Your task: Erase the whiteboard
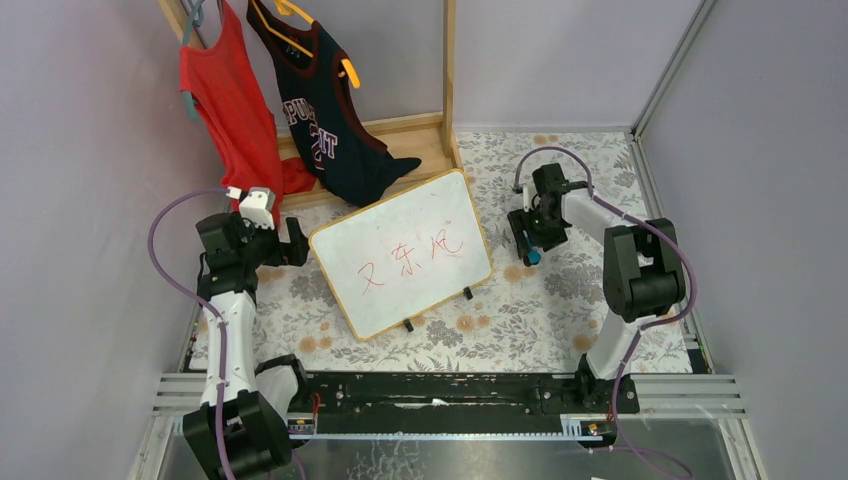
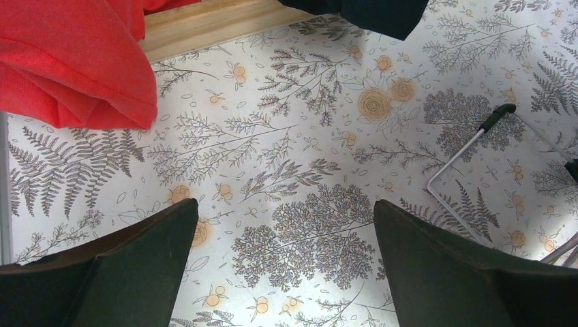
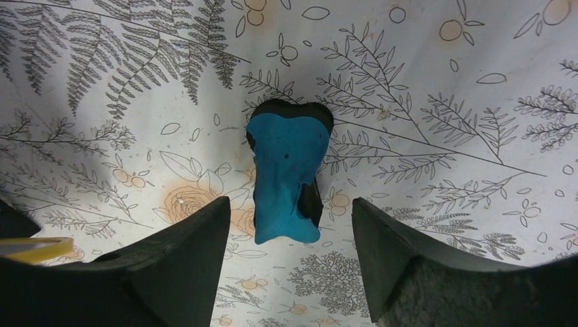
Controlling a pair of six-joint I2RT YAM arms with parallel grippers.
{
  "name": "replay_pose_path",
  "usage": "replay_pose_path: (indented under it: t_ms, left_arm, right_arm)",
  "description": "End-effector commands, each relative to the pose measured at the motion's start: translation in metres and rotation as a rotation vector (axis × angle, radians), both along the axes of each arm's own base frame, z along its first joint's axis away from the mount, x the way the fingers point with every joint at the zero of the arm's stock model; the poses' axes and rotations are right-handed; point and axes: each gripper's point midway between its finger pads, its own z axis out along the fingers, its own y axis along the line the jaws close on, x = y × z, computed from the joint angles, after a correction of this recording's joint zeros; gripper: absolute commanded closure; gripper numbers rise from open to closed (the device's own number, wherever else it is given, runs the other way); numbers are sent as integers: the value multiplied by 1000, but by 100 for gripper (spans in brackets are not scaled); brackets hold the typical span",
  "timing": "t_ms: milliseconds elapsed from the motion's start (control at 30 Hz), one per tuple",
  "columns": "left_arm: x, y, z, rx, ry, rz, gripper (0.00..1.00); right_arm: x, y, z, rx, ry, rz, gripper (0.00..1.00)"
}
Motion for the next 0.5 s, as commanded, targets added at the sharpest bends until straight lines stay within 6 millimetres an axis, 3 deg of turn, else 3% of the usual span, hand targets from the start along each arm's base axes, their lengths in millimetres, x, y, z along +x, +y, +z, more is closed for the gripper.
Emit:
replay_pose_path:
  t_ms: [0, 467]
  left_arm:
    - [0, 2, -1, 14, -8, 0, 0]
    - [-3, 2, -8, 16, 4, 0, 0]
  right_arm:
    - [12, 2, 2, -16, -33, 5, 29]
    - [21, 2, -2, -23, -37, -2, 38]
